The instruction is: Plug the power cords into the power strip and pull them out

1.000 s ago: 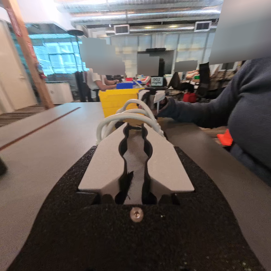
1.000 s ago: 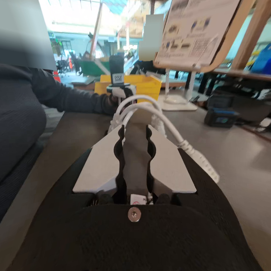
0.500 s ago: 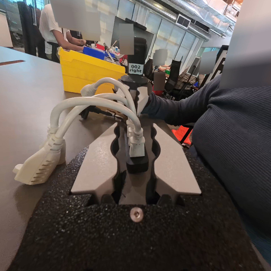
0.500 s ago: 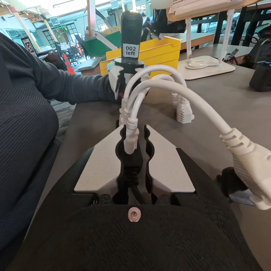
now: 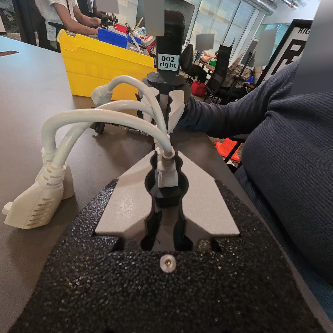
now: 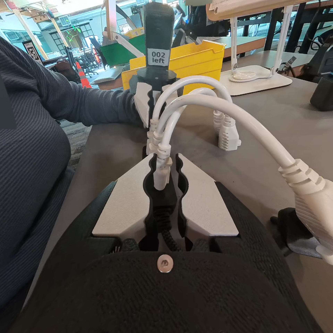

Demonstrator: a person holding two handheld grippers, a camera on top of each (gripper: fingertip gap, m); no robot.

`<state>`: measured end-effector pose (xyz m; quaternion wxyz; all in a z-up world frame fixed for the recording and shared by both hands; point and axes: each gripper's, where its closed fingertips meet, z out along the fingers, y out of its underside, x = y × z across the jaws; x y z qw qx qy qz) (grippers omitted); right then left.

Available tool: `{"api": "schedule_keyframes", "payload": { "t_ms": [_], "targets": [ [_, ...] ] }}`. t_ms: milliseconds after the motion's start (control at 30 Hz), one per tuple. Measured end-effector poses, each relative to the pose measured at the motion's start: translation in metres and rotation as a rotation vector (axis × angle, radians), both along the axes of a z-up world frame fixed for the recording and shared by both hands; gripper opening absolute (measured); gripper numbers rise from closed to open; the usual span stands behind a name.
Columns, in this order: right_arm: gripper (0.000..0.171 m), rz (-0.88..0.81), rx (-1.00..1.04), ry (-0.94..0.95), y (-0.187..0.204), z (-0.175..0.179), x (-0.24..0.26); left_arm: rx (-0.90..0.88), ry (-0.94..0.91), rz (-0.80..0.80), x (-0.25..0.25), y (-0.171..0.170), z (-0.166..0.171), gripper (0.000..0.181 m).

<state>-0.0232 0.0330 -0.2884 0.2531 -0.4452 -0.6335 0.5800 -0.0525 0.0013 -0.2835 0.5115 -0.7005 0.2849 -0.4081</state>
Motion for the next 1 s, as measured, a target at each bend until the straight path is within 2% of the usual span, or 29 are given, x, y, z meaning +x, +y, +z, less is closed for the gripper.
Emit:
{"api": "schedule_keyframes", "payload": {
  "t_ms": [300,1000],
  "targets": [
    [0.012,0.015,0.005,0.007,-0.0025,0.0005,0.0006,0.001,-0.003,-0.015,0.0012,-0.0014,0.0004,0.013],
    [0.008,0.007,0.014,0.032,0.0006,0.0035,0.0036,-0.011,-0.028,-0.021,-0.0004,-0.0012,0.0022,0.013]
  ]
}}
